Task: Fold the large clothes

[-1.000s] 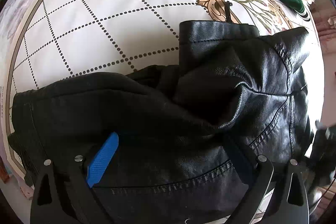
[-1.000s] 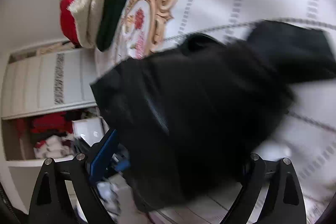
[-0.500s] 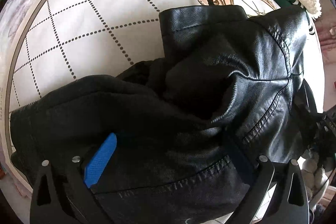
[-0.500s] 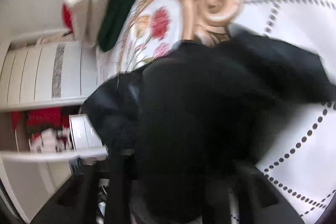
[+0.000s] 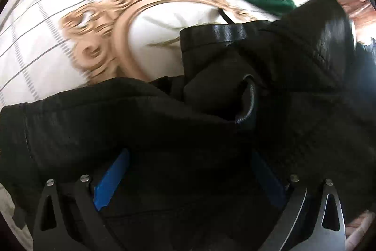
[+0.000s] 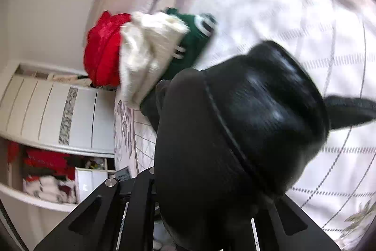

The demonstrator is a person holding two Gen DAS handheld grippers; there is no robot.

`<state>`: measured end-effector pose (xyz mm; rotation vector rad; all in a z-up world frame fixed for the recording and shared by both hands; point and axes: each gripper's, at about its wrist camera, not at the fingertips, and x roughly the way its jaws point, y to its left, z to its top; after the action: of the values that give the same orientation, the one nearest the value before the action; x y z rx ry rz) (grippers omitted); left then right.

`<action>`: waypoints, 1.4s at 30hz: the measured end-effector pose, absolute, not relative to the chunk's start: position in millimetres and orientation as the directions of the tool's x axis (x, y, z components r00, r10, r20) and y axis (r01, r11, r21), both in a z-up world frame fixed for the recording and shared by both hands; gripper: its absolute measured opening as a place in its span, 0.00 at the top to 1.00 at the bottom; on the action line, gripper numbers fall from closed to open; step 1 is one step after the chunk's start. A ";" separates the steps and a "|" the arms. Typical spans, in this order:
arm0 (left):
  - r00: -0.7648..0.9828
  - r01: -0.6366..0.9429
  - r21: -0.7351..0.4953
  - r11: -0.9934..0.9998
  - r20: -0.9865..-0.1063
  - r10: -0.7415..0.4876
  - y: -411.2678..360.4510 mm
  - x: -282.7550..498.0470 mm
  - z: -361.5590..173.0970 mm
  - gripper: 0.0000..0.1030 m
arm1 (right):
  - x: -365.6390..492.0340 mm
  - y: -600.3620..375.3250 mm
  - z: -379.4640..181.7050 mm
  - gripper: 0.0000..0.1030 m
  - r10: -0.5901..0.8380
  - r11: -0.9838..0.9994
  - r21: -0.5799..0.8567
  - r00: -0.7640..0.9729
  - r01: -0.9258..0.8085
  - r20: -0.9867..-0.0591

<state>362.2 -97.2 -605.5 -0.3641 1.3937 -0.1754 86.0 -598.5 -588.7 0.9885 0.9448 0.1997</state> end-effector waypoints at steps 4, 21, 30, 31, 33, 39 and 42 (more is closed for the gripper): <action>0.175 -0.120 -0.446 0.887 -0.889 -0.423 -89.8 368.6 -605.7 0.00 | 98.8 -564.3 -547.0 0.86 0.542 0.655 0.741 0.591 0.148 -0.597; 0.374 -0.617 -0.358 0.701 -0.917 -0.138 184.0 164.4 -496.9 0.01 | 19.4 -286.2 -542.5 0.85 0.595 0.786 0.463 0.295 -0.410 -0.748; 0.415 -0.648 -0.347 0.678 -0.907 -0.067 225.9 126.2 -484.9 0.01 | -22.5 -200.6 -631.7 0.14 0.560 0.706 0.572 -0.165 -0.417 -0.812; 0.422 -0.642 -0.360 0.677 -0.903 -0.080 224.2 128.4 -487.5 0.01 | -25.6 -201.3 -623.4 0.00 0.576 0.684 0.596 -0.190 -0.420 -0.795; 0.430 -0.626 -0.381 0.681 -0.897 -0.106 218.3 132.6 -480.4 0.01 | -35.0 -206.8 -605.3 0.00 0.617 0.625 0.655 -0.245 -0.425 -0.748; 0.386 -0.558 -0.379 0.738 -0.906 -0.174 174.4 154.5 -505.6 0.01 | -21.1 -267.5 -577.8 0.00 0.636 0.684 0.684 -0.252 -0.253 -0.729; 0.295 -0.544 -0.305 0.781 -0.942 -0.162 150.1 153.6 -539.8 0.01 | 14.3 -299.1 -570.1 0.22 0.587 0.777 0.597 -0.114 -0.200 -0.802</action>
<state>153.6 150.1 -539.8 -0.6672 1.2694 0.2810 14.3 -299.1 -570.1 0.3224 1.5498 0.6867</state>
